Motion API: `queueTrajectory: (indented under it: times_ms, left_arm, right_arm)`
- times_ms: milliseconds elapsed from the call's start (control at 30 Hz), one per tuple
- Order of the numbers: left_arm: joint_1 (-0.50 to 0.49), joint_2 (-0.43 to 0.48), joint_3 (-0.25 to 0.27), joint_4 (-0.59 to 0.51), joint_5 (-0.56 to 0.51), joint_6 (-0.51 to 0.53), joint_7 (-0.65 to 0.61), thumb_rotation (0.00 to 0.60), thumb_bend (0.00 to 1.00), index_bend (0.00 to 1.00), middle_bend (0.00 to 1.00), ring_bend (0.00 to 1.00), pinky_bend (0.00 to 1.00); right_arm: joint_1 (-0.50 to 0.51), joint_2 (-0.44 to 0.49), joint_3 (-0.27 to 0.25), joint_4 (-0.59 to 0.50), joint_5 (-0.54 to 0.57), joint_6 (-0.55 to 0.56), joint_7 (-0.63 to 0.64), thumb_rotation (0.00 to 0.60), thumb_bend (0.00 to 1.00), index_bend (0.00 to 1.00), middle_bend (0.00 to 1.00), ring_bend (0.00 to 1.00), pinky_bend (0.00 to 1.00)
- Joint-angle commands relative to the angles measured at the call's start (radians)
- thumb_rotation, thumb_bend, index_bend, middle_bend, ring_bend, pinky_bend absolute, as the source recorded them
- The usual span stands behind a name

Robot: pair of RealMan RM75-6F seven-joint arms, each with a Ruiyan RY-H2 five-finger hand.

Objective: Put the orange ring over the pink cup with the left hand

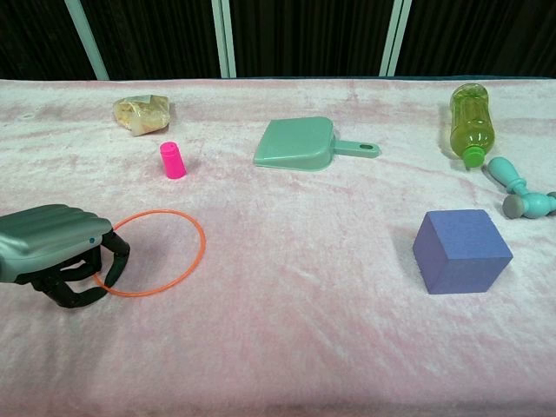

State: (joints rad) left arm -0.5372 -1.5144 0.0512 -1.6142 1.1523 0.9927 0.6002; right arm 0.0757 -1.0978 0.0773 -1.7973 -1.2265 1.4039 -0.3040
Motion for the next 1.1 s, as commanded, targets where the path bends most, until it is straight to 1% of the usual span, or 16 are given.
queueTrajectory:
  times_ms: [33,967,1100]
  left_arm:
    - [0.0,0.0,0.0,0.0,-0.001,0.0,0.0,0.6,0.44,0.63,0.93,0.94,0.91]
    - [-0.002,-0.006,0.003,0.011,0.002,-0.001,-0.011,0.6,0.44,0.64,0.93,0.94,0.91]
    - [0.0,-0.004,0.002,0.01,0.004,0.003,-0.017,0.6,0.46,0.64,0.93,0.94,0.91]
  right_arm:
    - [0.0,0.0,0.0,0.0,0.0,0.0,0.0,0.6,0.23,0.06,0.03,0.13,0.21]
    - [0.0,-0.001,0.0,0.0,0.0,0.001,0.0,0.6,0.23,0.06,0.03,0.13,0.21]
    - [0.0,0.0,0.0,0.0,0.001,0.0,0.0,0.6,0.23,0.06,0.03,0.13,0.21]
